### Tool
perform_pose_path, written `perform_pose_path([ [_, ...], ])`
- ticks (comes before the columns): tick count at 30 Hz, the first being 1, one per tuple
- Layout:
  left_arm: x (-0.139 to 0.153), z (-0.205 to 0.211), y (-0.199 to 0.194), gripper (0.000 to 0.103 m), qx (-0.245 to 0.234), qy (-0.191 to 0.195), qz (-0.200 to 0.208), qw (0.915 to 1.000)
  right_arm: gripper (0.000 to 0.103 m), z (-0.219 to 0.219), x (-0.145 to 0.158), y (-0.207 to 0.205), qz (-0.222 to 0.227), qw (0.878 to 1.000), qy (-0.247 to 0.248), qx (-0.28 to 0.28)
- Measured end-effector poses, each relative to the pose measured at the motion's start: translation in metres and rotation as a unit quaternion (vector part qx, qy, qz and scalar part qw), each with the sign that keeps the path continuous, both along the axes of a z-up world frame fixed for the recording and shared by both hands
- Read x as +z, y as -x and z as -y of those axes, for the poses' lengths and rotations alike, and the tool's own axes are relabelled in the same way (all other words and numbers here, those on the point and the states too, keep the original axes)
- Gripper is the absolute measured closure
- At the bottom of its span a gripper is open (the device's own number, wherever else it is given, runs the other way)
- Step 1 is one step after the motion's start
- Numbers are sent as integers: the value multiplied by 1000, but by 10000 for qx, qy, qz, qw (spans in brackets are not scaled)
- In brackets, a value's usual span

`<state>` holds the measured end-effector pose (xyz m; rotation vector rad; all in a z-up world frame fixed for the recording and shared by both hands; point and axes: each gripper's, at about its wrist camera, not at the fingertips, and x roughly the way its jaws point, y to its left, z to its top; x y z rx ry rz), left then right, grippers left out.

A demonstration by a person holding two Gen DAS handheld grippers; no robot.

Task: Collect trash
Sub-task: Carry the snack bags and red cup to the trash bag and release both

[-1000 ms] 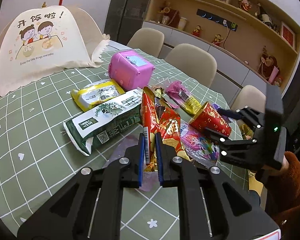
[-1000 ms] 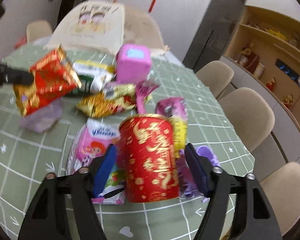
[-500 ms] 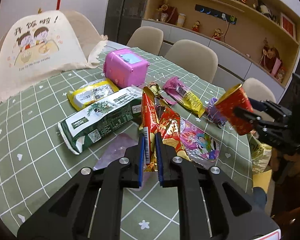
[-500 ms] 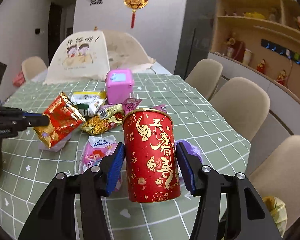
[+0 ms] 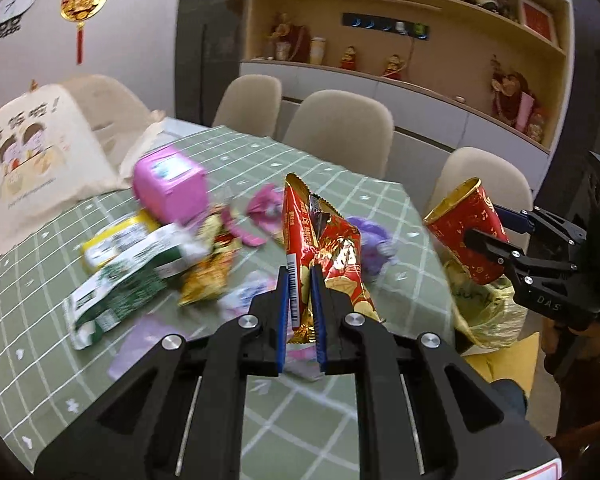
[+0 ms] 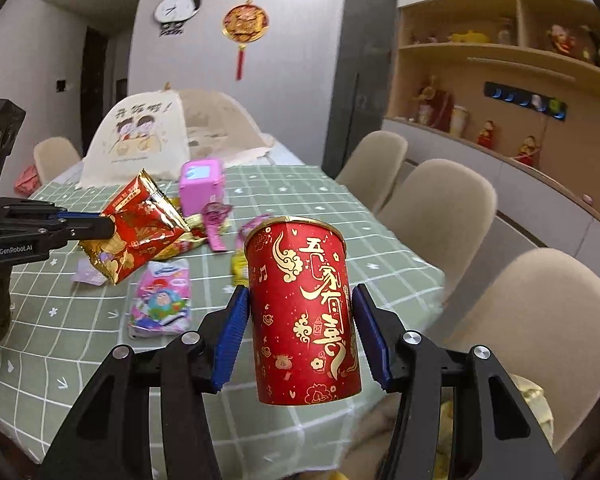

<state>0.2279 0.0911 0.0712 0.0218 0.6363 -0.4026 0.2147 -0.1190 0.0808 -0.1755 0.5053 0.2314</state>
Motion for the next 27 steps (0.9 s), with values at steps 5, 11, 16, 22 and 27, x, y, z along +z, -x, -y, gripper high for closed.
perform_pose_path([
  [5,5,47,0,93,-390,53,55,9992,53,41,4,15,89,9992,-74,-386],
  [11,4,108,-6,93,-893,145,30,9959,53,96,4,28,142,9953,-114,-946],
  [16,-9,164,-17,93,-1316,300,-177,9907,53,147,1,41,147,9884,-190,-1501],
  [22,-30,223,-34,93,-1625,503,-476,9843,53,198,-3,52,142,9780,-254,-2067],
  [27,-43,263,-39,93,-1926,487,-581,9783,53,234,-17,53,25,9688,-222,-2469],
])
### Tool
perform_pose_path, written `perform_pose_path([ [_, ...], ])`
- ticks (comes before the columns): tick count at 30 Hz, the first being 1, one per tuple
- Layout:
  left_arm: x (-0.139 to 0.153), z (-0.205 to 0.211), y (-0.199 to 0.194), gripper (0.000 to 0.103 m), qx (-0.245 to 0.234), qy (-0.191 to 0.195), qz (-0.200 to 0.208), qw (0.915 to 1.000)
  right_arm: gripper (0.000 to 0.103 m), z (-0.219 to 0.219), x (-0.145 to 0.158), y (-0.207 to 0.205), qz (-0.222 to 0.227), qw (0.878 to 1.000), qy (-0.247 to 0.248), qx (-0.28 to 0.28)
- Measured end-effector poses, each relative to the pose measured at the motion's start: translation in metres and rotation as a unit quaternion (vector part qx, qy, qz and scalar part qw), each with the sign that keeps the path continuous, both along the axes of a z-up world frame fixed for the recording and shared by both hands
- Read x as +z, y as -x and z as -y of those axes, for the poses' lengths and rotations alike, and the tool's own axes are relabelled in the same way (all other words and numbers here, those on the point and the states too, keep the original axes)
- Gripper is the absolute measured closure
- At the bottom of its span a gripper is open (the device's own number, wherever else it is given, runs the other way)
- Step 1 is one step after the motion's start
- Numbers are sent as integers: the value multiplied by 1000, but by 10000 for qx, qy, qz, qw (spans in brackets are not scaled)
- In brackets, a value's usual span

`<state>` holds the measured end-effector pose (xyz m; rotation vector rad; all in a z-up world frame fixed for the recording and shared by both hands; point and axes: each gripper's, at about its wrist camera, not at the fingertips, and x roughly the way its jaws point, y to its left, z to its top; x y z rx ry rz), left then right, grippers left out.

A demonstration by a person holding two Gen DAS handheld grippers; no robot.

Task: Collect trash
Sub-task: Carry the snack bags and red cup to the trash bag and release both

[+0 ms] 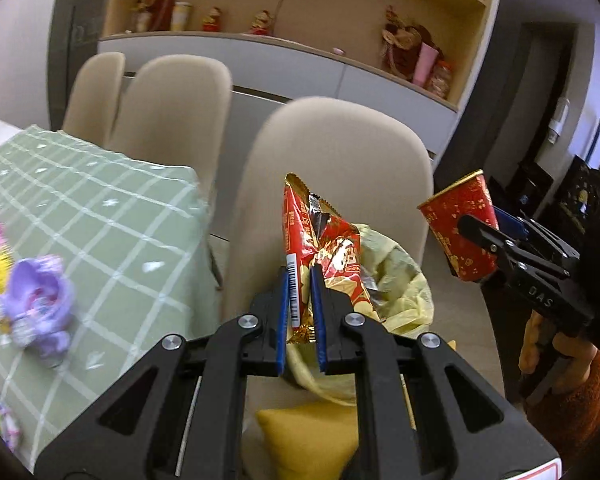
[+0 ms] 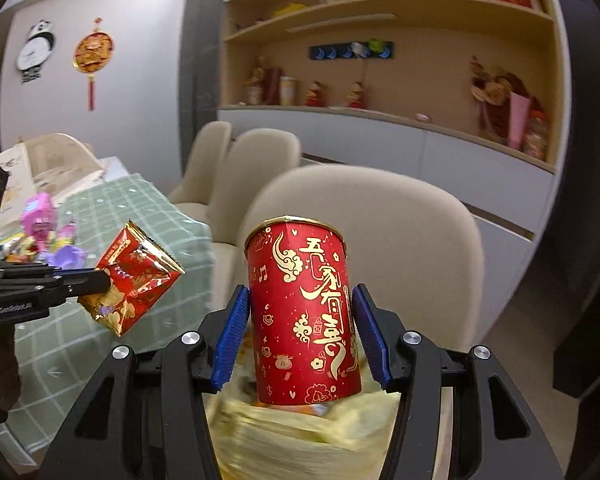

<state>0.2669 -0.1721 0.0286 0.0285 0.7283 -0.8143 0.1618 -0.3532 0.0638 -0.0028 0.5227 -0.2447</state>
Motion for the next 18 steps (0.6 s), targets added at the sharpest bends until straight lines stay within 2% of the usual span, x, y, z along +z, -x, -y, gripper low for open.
perform_pose_path([
  [7,-28,57,-22,93,-323,-65,-451,9984,53,32,-21,-4,-167,9992,-191,-294],
  [14,-43,98,-28,92,-642,-180,-515,9964,53,46,-28,-4,-226,9986,-194,-448],
  [15,-44,103,-29,87,-680,-151,-545,9961,53,49,-30,-5,-238,9984,-229,-469],
  [16,-45,104,-31,76,-729,-114,-593,9955,53,50,-31,-6,-242,9982,-259,-479],
  [18,-46,104,-35,63,-696,-55,-651,9954,53,51,-33,-8,-261,9980,-313,-479],
])
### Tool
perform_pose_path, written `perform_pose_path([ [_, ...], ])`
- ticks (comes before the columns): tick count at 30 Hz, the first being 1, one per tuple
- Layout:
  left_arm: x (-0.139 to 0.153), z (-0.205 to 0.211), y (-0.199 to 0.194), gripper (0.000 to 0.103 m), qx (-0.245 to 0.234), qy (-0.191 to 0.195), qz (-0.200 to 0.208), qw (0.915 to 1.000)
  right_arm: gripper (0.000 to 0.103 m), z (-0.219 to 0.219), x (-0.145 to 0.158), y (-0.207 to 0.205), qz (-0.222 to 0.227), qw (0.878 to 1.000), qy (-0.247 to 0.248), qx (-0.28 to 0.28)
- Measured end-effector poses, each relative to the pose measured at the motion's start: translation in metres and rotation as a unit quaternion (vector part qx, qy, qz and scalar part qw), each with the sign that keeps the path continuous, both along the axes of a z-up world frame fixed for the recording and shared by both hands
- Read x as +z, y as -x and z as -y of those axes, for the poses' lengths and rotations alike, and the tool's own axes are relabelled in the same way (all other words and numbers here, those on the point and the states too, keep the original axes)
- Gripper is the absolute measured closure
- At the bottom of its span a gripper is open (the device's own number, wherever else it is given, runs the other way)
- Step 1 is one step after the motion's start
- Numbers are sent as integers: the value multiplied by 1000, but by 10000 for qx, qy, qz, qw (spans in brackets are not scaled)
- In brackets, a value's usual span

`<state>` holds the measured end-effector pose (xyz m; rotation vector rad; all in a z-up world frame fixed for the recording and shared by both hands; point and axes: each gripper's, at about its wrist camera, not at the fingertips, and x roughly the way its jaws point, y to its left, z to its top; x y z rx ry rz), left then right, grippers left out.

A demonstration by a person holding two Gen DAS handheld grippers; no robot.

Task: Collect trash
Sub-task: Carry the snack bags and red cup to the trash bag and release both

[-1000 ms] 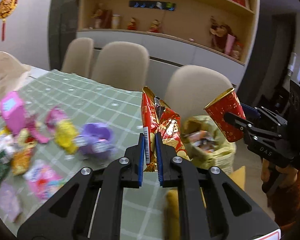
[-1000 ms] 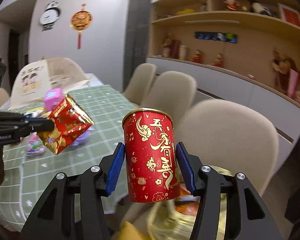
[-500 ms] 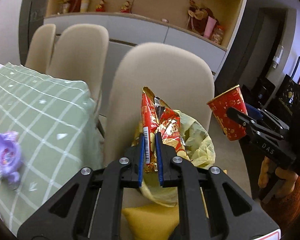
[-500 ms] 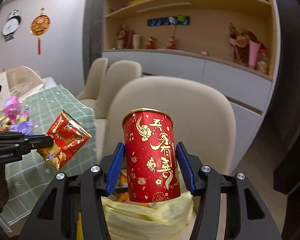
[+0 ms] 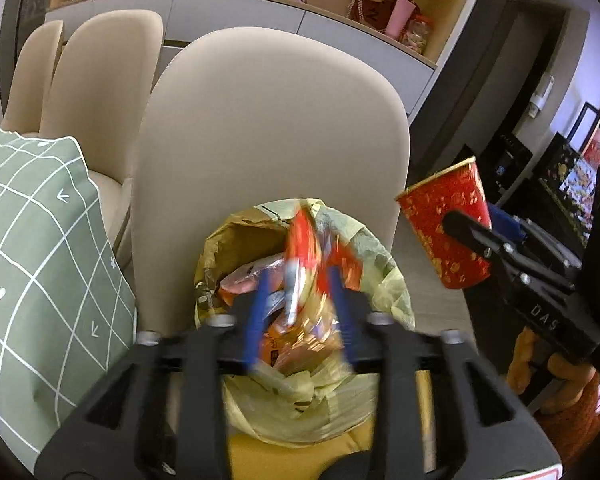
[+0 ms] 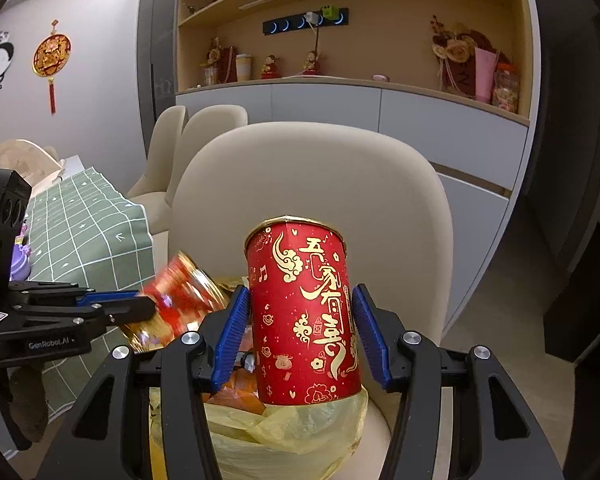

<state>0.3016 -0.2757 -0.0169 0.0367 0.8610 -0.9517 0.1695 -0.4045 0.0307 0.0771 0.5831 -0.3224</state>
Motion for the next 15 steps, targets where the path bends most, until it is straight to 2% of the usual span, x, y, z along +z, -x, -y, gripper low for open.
perform_pose_path([
  [3,3,-7,-5,63,119,31,-78,9999,53,-2,-4,-5,-34,10000,-12,40],
  [9,10,-31,1,63,477,-288,164,9983,53,-10,-13,-20,-68,9997,-89,205],
  [15,10,-58,2,63,653,-354,17,9972,52,-16,-26,-32,-157,9995,-154,205],
])
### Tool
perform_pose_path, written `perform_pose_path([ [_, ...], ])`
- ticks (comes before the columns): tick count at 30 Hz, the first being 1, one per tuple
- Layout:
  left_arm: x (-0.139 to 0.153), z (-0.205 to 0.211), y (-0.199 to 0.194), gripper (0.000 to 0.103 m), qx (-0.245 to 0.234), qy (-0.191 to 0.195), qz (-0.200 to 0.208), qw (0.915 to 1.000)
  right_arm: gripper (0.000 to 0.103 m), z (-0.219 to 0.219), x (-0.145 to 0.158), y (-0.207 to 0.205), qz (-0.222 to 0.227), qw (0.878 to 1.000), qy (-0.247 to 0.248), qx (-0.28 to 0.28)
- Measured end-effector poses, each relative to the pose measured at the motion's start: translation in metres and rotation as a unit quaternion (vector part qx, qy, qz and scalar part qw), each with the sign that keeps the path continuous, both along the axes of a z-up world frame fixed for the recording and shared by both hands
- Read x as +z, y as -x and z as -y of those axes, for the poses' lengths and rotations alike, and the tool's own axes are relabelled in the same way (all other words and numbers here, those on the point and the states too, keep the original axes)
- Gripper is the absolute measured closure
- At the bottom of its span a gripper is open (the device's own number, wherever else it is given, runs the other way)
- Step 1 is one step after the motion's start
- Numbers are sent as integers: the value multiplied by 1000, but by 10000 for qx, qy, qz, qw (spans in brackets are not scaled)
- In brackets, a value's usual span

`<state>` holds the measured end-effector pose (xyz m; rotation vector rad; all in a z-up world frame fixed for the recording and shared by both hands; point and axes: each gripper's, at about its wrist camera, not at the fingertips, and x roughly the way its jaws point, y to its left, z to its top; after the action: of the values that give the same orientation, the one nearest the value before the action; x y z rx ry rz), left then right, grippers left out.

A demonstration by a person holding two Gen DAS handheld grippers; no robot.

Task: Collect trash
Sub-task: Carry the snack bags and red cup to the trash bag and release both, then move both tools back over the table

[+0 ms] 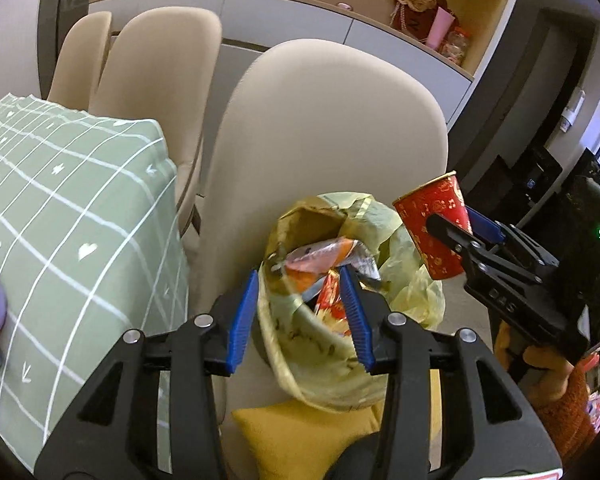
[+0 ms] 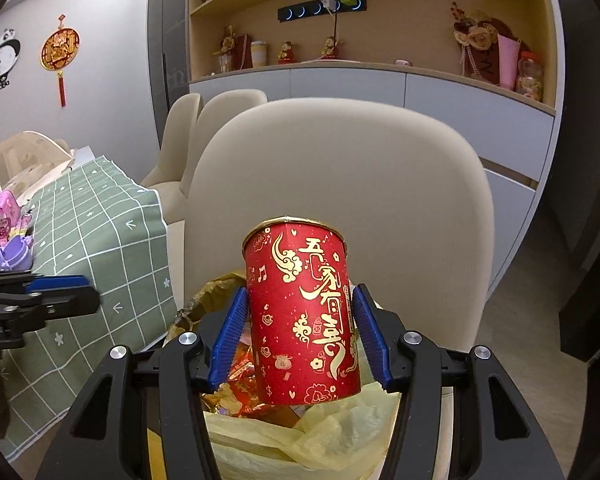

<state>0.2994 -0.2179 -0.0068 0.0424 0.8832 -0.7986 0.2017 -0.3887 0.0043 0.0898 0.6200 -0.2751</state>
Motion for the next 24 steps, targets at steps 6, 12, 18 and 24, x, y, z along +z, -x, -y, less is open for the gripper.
perform_pose_path([
  [6,4,-15,3,62,91,-3,69,9999,50,5,-16,-11,-320,9987,-375,90],
  [12,8,-31,6,62,206,50,140,9997,46,1,-21,-10,-352,9991,-249,11],
  [18,11,-43,11,62,266,81,166,9995,44,-7,-13,-6,-250,9996,-101,39],
  [24,18,-57,17,62,350,144,223,9990,44,-14,-5,2,-136,9992,-306,235],
])
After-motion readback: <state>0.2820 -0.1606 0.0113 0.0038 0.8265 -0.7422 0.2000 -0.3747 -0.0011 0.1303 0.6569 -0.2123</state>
